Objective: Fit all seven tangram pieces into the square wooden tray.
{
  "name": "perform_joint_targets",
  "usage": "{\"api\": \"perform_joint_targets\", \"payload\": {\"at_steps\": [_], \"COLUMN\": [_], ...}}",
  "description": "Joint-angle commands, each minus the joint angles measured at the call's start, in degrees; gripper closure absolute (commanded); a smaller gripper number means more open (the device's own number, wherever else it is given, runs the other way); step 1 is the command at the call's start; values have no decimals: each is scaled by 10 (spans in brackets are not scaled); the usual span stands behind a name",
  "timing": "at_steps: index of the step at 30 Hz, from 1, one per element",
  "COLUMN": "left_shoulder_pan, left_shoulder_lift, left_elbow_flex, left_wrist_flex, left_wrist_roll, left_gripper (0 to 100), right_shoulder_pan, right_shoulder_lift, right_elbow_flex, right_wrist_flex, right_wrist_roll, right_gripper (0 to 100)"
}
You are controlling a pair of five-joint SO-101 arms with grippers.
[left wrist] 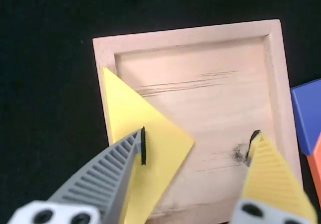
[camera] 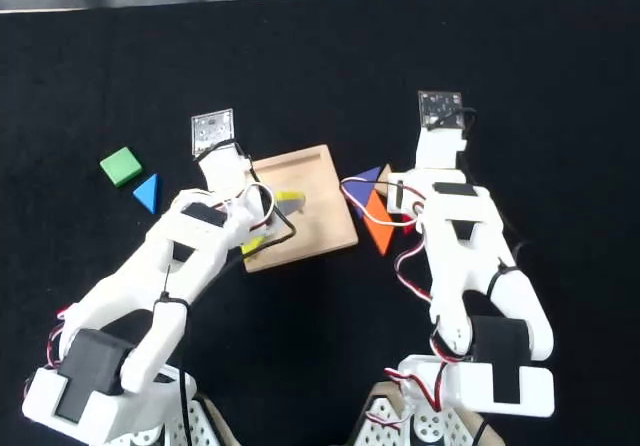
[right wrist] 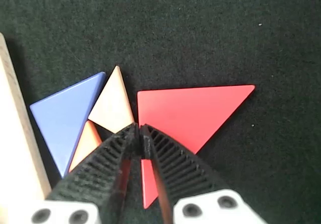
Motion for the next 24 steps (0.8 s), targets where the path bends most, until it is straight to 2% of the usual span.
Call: {"api": "perform_joint_targets", "payload": {"at_steps": [1, 3, 5, 11, 24], "left_shoulder_pan": [3, -3, -16, -19, -17], "left_shoulder_lift": [-66, -119, -158, -149, -51], "left_elbow_flex": [1, 14, 44, 131, 64], "left_wrist_flex": [60, 99, 98, -45, -49], "left_wrist_roll": [-3, -3, -3, -4, -3], "left_gripper": [664, 664, 664, 664, 664], "right_shoulder_pan": [-11, -11, -11, -11, -11], "right_shoulder_lift": [-6, -6, -6, -6, -6], "right_elbow_flex": [-7, -7, -7, -7, -7], "right_wrist_flex": [-11, -11, -11, -11, -11], "right_wrist_roll": [0, 0, 0, 0, 0], "right_gripper": [985, 985, 985, 985, 985]}}
